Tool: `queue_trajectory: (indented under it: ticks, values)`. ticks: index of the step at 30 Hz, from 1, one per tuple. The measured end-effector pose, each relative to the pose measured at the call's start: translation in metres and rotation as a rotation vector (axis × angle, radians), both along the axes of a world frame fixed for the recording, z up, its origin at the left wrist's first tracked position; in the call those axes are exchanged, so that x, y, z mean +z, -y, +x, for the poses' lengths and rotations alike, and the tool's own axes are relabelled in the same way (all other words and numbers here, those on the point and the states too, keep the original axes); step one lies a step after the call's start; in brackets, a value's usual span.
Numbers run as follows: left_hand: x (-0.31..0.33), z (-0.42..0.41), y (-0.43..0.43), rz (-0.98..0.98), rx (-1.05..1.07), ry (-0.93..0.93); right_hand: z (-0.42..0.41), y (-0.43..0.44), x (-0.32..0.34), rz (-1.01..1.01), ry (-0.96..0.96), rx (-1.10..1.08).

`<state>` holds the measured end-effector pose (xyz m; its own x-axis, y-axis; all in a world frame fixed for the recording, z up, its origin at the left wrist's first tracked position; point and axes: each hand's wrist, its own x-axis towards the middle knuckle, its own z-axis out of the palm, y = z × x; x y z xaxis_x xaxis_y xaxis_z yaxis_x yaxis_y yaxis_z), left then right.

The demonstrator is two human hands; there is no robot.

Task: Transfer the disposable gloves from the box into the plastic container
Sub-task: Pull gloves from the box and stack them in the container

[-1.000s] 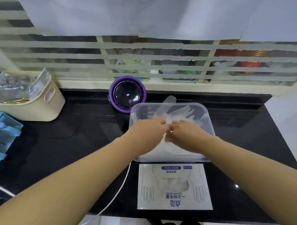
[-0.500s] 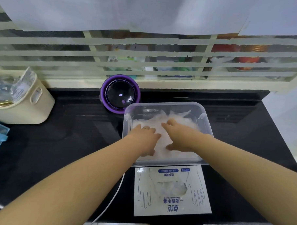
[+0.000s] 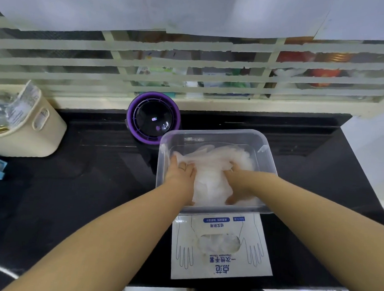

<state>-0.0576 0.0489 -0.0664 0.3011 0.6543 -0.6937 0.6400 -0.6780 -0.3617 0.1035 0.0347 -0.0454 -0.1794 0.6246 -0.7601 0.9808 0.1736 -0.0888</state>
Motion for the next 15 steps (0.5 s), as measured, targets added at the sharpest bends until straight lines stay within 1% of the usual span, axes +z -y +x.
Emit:
queue_trajectory:
  ticks: [2,4,9,12,15]
  values:
    - [0.001,0.000,0.000,0.017,-0.012,0.002,0.005,0.001,0.018,-0.007,-0.006,0.010]
    - [0.003,0.000,-0.001,0.031,-0.021,0.037,0.010,0.004,0.038,0.031,-0.019,0.011]
    - [0.029,-0.001,-0.002,-0.047,-0.091,0.202,0.010,0.021,0.087,0.237,-0.064,0.029]
    - [0.044,-0.008,0.000,-0.056,-0.094,0.275,0.001,0.030,0.104,0.306,-0.138,0.023]
    - [0.058,-0.018,0.006,0.009,-0.098,0.396,-0.009,0.045,0.116,0.350,-0.255,0.027]
